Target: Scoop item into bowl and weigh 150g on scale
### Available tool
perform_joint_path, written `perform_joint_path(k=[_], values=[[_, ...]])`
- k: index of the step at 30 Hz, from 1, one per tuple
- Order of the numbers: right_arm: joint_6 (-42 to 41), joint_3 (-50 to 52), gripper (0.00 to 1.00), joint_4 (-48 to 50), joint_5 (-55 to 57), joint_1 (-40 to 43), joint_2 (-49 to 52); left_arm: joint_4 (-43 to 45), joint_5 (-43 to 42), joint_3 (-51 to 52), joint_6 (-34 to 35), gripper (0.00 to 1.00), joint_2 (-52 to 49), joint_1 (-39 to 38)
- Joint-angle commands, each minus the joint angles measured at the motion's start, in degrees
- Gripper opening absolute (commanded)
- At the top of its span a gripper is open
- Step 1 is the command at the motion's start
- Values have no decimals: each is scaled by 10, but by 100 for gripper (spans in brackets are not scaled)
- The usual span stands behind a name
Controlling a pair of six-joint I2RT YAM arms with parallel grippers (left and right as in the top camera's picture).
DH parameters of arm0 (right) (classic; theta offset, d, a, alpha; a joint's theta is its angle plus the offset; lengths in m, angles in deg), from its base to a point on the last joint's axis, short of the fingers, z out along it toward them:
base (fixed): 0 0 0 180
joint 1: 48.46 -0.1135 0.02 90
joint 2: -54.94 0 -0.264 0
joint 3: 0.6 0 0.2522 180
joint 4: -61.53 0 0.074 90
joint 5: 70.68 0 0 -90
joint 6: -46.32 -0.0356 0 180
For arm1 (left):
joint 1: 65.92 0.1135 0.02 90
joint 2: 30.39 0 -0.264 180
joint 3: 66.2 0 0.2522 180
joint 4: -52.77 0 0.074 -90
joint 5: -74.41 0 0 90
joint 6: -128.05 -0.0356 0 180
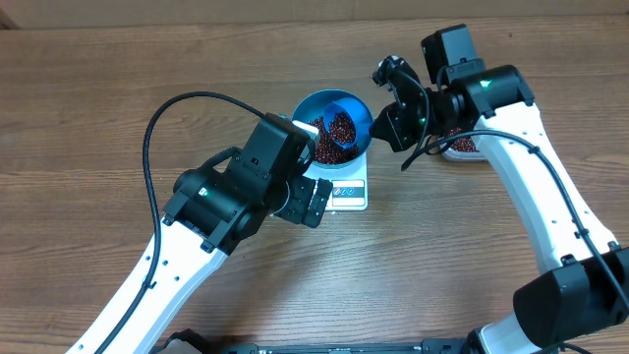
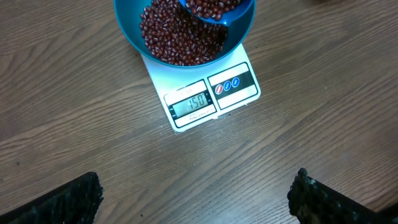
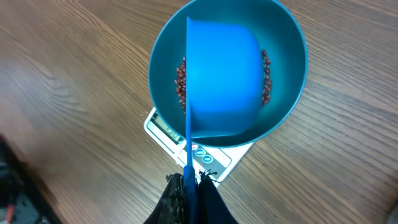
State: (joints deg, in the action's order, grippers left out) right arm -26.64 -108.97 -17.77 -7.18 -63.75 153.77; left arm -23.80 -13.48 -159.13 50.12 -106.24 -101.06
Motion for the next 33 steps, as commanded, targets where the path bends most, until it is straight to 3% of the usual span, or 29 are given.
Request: perform_joint_path(k=[1, 10, 19, 24, 33], values=[[-10, -17, 4, 3, -54, 18, -17, 0, -2, -2, 6, 100, 2, 3], [-43, -6, 4, 3, -115, 64, -16, 0, -2, -2, 6, 100, 2, 3], [-111, -7, 4, 3, -112, 207, -18, 0, -2, -2, 6, 100, 2, 3], [-128, -7, 4, -10, -12, 280, -31, 0, -2, -2, 6, 99, 2, 3], [-171, -7, 4, -43, 217, 290, -31, 0, -2, -2, 6, 100, 2, 3]])
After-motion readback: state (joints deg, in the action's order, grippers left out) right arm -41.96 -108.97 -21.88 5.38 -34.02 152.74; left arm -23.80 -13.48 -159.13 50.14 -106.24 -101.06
